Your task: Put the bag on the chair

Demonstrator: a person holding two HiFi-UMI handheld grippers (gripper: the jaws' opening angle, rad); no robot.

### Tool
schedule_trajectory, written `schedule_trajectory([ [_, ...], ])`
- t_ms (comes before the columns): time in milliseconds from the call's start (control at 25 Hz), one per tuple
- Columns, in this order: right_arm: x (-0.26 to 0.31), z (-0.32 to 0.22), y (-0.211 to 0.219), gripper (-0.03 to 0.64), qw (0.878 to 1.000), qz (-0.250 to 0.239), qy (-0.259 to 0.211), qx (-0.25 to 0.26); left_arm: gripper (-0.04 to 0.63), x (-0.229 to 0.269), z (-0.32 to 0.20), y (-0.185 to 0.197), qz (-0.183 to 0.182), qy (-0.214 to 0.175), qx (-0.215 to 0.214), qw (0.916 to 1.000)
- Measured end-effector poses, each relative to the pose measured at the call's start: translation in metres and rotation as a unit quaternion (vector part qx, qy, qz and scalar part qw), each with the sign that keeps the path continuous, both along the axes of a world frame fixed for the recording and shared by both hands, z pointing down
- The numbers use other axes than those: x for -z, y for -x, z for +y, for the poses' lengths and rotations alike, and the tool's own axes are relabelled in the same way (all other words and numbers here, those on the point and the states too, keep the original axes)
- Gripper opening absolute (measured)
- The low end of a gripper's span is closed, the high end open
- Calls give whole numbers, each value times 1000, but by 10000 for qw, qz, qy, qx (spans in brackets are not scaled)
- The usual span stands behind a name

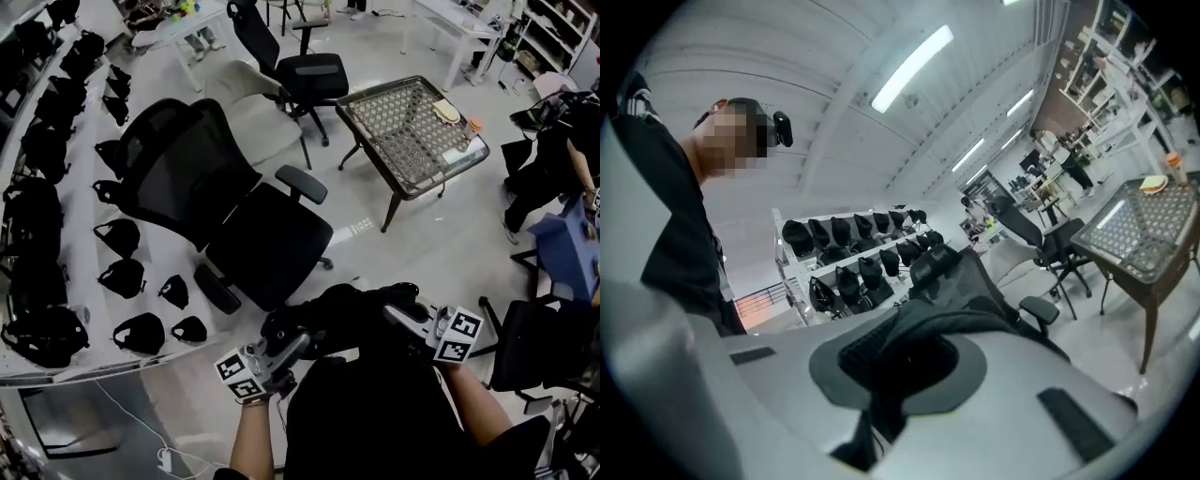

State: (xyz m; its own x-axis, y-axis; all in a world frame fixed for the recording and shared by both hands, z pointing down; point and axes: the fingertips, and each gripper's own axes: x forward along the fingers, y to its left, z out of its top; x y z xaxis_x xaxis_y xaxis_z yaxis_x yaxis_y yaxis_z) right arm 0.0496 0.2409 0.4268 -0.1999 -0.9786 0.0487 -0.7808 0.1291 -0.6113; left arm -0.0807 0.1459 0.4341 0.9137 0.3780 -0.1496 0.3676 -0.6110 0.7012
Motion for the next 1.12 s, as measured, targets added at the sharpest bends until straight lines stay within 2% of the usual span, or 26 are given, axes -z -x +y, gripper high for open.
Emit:
schedule_trajectory([
  [160,-1,-40,-25,21,9973,-133,-7,723,23,2,-34,-18,-66,-96,777,9969],
  [360,6,-89,-59,21,9910,-84,-130,1332,23,7,-69,-43,-79,-112,1442,9895],
  [600,12,-137,-104,21,9854,-197,-226,1673,23,16,-104,-70,-64,-206,2100,9775],
  [760,7,-164,-130,21,9854,-342,-136,1664,23,14,-123,-84,-201,-183,2509,9676],
  [1120,-13,-199,-154,21,9757,-469,26,2139,23,0,-142,-101,-572,-29,3103,9489],
])
